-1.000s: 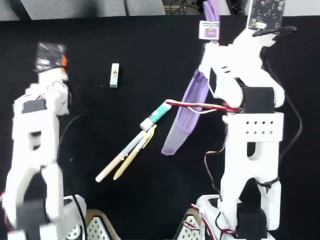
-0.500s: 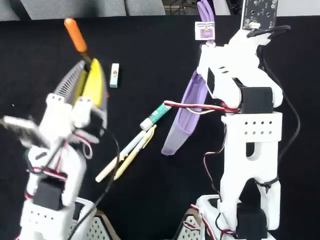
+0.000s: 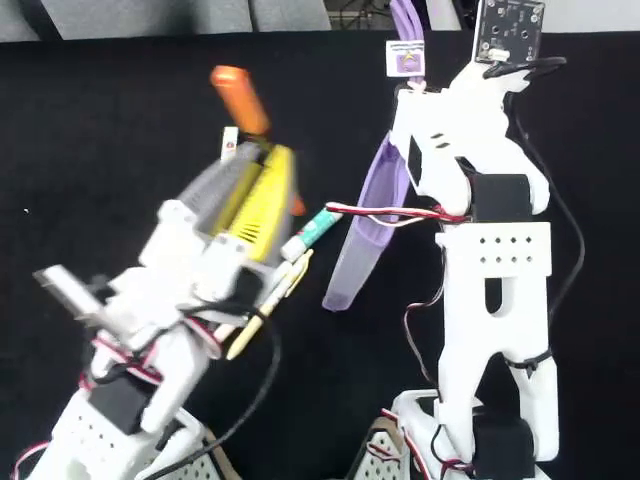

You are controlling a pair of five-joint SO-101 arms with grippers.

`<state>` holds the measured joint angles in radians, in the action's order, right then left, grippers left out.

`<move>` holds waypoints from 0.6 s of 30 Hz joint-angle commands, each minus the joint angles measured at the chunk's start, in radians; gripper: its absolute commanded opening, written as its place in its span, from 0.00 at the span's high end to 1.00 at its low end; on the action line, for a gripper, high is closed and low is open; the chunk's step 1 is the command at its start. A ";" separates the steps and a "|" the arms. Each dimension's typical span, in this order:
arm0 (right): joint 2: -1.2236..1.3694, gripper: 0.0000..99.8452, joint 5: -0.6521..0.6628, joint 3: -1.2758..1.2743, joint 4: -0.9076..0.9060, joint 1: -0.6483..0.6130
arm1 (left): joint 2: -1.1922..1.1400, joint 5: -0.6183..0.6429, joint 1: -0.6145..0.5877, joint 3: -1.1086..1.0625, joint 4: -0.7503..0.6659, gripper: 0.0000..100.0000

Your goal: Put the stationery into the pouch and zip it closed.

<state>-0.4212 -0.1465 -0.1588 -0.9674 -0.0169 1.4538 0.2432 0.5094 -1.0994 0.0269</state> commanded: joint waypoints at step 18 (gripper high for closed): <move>-0.031 0.99 -0.021 0.015 0.000 -0.014 | -0.038 -0.345 0.297 0.001 -0.023 0.97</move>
<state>-0.4212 -0.1603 -0.1588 -0.9674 -0.0169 1.4200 -0.1020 0.8439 -1.0886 0.0269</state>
